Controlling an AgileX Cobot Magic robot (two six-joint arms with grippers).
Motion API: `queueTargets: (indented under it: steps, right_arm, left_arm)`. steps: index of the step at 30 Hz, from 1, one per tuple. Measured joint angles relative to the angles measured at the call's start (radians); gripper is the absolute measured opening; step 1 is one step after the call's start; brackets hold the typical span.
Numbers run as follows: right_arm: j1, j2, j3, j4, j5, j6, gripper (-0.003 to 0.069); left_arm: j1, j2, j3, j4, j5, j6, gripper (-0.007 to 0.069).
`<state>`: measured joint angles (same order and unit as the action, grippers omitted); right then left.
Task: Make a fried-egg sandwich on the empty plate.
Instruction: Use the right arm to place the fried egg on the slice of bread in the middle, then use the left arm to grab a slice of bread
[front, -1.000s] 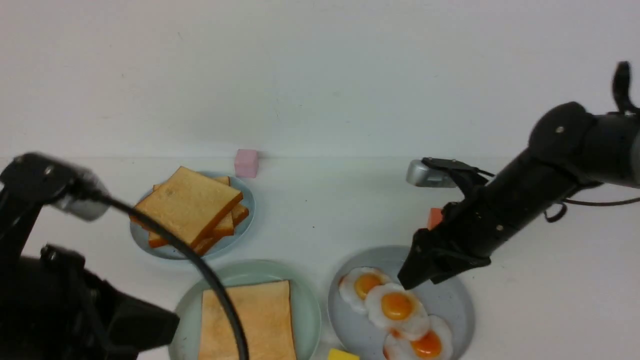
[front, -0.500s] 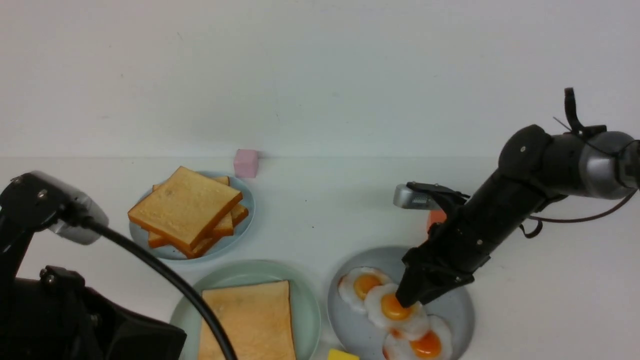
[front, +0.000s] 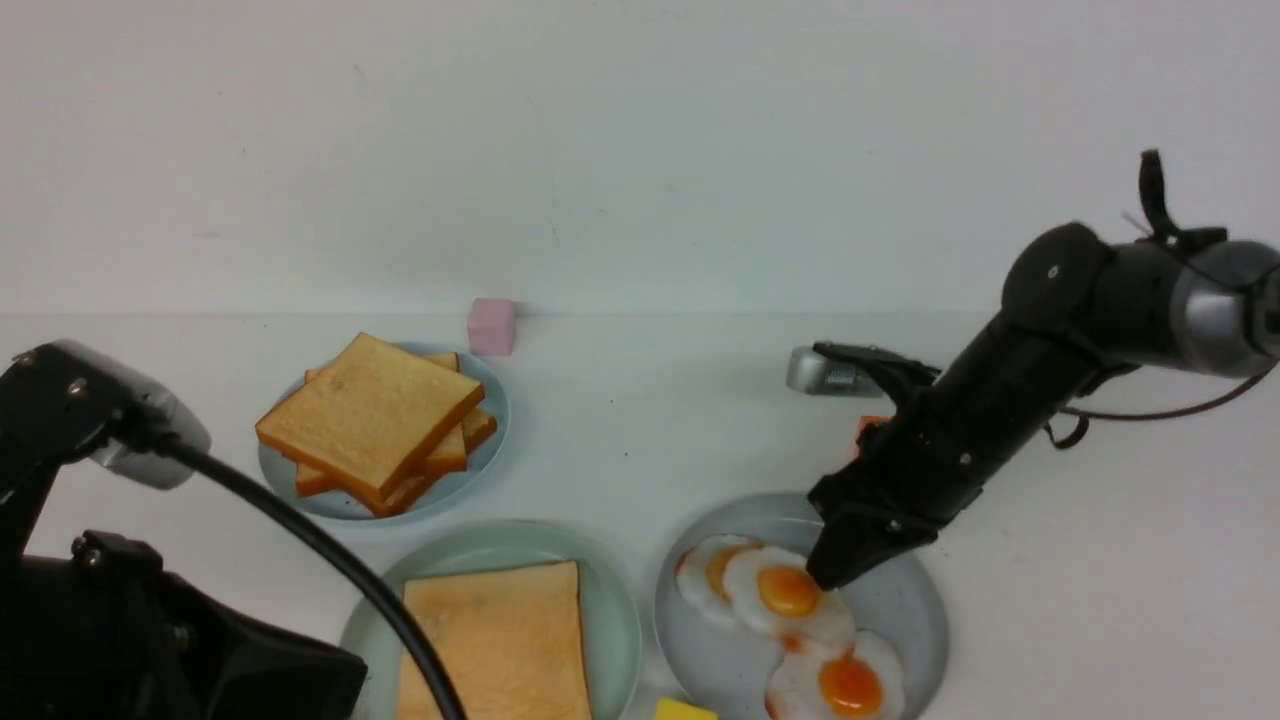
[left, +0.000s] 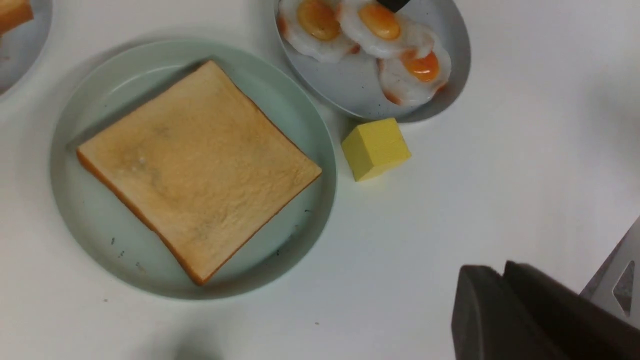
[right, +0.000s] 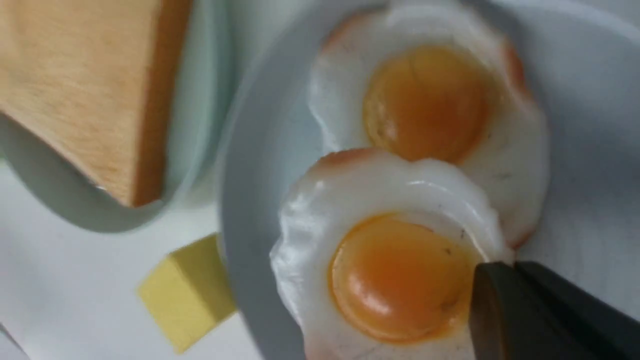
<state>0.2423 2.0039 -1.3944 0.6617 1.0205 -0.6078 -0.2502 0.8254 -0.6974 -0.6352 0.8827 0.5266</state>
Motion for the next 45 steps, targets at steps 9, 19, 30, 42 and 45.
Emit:
queueTargets:
  steps: [9, 19, 30, 42, 45]
  right_arm:
    - [0.224, -0.072, -0.1, 0.141, -0.113, 0.049, 0.0014]
    - [0.396, 0.079, -0.102, 0.174, -0.35, 0.052, 0.0058]
    - [0.394, -0.001, -0.12, 0.108, -0.26, 0.032, 0.045]
    - [0.387, -0.423, -0.279, -0.252, 0.157, 0.285, 0.0512]
    - [0.387, -0.499, -0.252, -0.28, 0.209, 0.326, 0.0514]
  left_arm:
    - [0.0, -0.131, 0.0, 0.139, 0.006, -0.198, 0.0073]
    - [0.0, -0.167, 0.0, 0.198, 0.072, -0.323, 0.008]
    - [0.0, -0.164, 0.0, 0.201, -0.014, -0.377, 0.0092]
    - [0.096, 0.267, -0.09, 0.179, -0.312, -0.701, 0.014]
    - [0.22, 0.465, -0.201, 0.137, -0.241, -0.709, 0.0205]
